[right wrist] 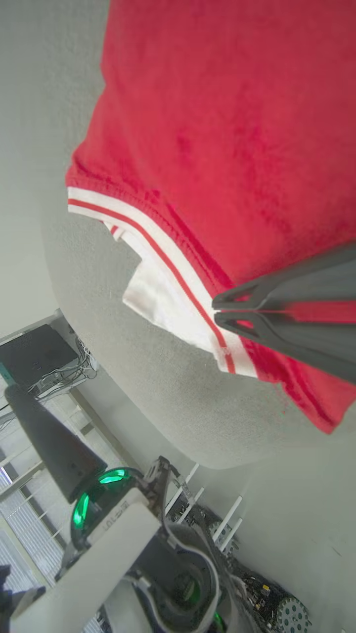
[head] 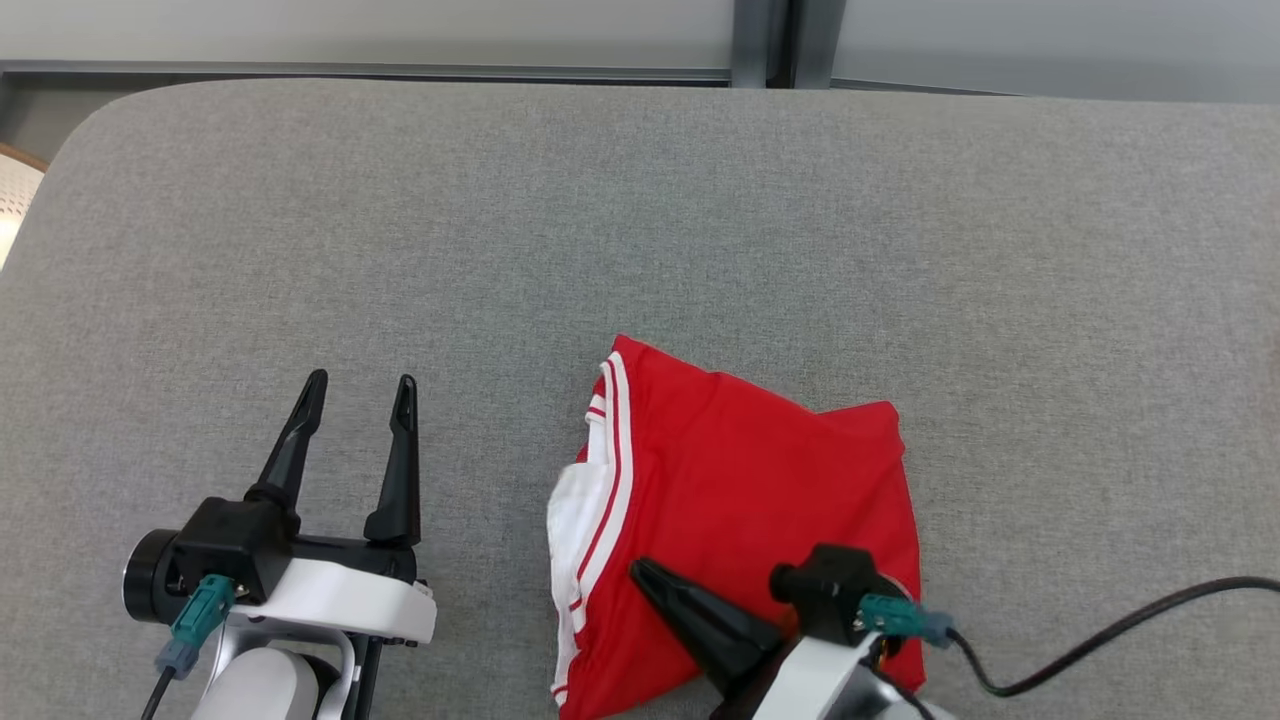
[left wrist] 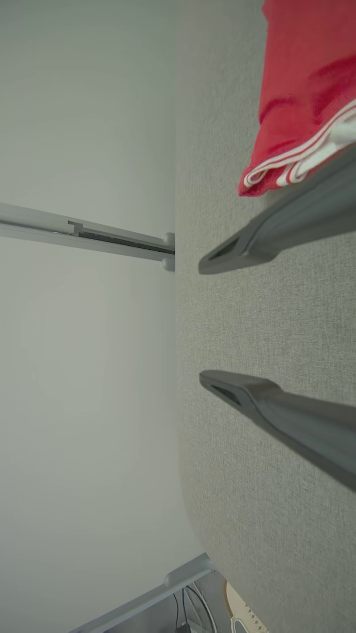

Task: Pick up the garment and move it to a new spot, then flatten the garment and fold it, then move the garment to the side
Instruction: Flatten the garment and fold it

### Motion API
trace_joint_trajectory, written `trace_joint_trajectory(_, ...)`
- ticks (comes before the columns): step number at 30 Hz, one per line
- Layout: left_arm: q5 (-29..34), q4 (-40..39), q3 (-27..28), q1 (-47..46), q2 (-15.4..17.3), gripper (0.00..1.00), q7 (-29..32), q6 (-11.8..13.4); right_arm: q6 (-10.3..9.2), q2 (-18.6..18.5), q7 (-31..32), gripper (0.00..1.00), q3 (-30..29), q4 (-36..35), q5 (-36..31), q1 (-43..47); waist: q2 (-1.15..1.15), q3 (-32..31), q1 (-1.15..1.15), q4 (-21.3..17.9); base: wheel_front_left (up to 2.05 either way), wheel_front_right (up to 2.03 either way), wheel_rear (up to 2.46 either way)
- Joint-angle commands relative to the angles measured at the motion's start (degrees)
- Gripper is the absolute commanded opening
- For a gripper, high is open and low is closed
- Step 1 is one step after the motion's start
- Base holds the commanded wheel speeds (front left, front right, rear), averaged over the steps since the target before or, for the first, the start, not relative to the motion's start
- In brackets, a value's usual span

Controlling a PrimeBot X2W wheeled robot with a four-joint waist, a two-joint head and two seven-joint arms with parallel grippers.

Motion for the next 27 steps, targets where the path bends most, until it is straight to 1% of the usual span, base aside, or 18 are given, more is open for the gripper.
trace_joint_trajectory(1, 0.0, 0.1, 0.3, -1.0, 0.2, 1.0, -0.2, 0.0, -0.01, -1.0, -0.4, 0.0, 0.4, -0.8, 0.4, -1.4, 0.0, 0.1, 0.0, 0.1, 0.0, 0.0, 0.0)
trace_joint_trajectory(3, 0.0, 0.3, 0.4, -1.0, 0.2, 1.0, -0.4, 0.0, -0.01, -1.9, -2.0, 0.0, 0.3, -2.0, -0.4, -2.4, 0.0, 0.0, 0.0, 0.1, 0.0, 0.0, 0.0)
trace_joint_trajectory(5, 0.1, 0.4, 0.7, -0.5, 0.4, 1.0, -0.6, 0.2, -0.01, -2.2, -3.9, 0.0, -1.9, -2.9, -1.8, -2.6, 0.0, -0.4, 0.0, -0.3, 0.0, 0.0, 0.0)
trace_joint_trajectory(8, 0.0, 0.4, 1.2, 0.6, 0.7, 1.0, -0.7, 0.4, -0.01, -2.0, -6.9, 0.0, -7.7, -4.8, -4.2, -1.8, 0.0, -1.3, 0.0, -1.1, 0.0, 0.0, 0.0)
trace_joint_trajectory(11, -0.4, 0.4, 1.7, 1.6, 1.0, 1.0, -0.7, 0.5, -0.01, -2.3, -9.4, 0.0, -15.2, -7.0, -6.5, 0.1, 0.0, -2.6, 0.0, -2.1, 0.0, 0.0, 0.0)
trace_joint_trajectory(12, -0.3, 0.2, 2.1, 2.3, 1.5, 1.0, -0.7, 0.8, -0.01, -2.6, -10.1, 1.0, -21.3, -8.2, -8.2, 1.8, 0.0, -3.3, 0.0, -2.9, 0.0, 0.0, 0.0)
trace_joint_trajectory(16, -1.2, -0.6, 3.1, 3.9, 2.1, 1.0, -0.6, 1.2, -0.01, -3.7, -9.1, 1.0, -31.8, -11.4, -11.6, 5.7, 0.0, -4.9, 0.0, -3.9, 0.0, 0.0, 0.0)
trace_joint_trajectory(19, -1.6, -1.0, 3.7, 5.0, 3.0, 1.0, -0.3, 1.4, -0.01, -4.2, -7.3, 1.0, -37.9, -13.3, -13.0, 9.1, 0.0, -6.3, 0.0, -4.7, 0.0, 0.0, 0.0)
trace_joint_trajectory(22, -1.9, -1.5, 4.4, 6.5, 3.7, 1.0, 0.1, 2.0, -0.01, -4.4, -5.6, 1.0, -41.8, -14.5, -13.6, 12.4, 0.0, -7.9, 0.0, -5.4, 0.0, 0.0, 0.0)
trace_joint_trajectory(27, -2.5, -3.4, 5.0, 9.4, 4.9, 1.0, 1.4, 2.7, -0.01, -4.1, -3.4, 1.0, -44.4, -16.6, -13.6, 17.2, 0.0, -10.5, 0.0, -6.2, 0.0, 0.0, 0.0)
